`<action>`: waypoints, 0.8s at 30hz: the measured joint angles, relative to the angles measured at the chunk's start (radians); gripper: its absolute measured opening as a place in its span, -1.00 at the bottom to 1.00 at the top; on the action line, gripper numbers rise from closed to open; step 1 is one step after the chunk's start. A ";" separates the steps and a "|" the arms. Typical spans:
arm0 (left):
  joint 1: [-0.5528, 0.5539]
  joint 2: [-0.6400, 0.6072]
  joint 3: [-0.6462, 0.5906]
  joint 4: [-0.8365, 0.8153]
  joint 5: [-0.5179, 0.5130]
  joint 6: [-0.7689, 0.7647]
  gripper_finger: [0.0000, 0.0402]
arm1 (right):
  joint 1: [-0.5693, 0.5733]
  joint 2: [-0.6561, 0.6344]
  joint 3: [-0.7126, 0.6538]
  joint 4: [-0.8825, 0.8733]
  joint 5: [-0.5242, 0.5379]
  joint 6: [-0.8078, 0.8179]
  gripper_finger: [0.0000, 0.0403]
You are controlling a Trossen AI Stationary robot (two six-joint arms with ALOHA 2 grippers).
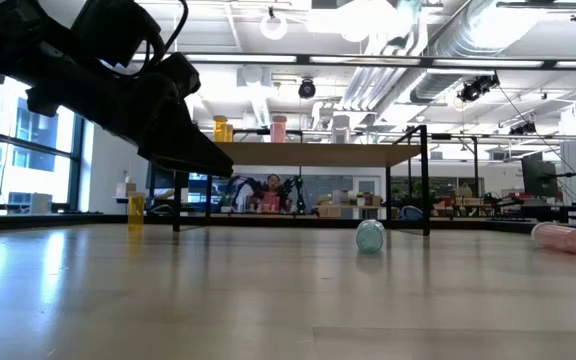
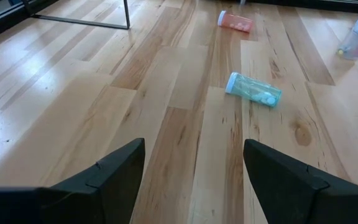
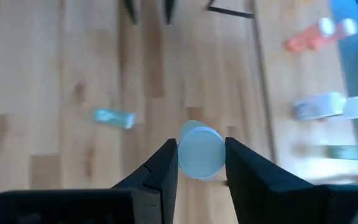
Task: Pick and place medicine bottles onto shelf by color
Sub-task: Align the right blue pill bottle with the other blue pill bottle on the shelf
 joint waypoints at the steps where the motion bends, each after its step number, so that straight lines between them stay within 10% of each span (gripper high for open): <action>1: 0.000 0.000 0.000 0.000 0.000 0.000 0.31 | -0.023 -0.002 0.006 0.001 0.001 -0.019 -0.51; 24: 0.000 0.000 0.000 0.000 0.000 -0.009 0.31 | -0.713 -0.076 0.014 0.073 -0.249 -0.107 -0.51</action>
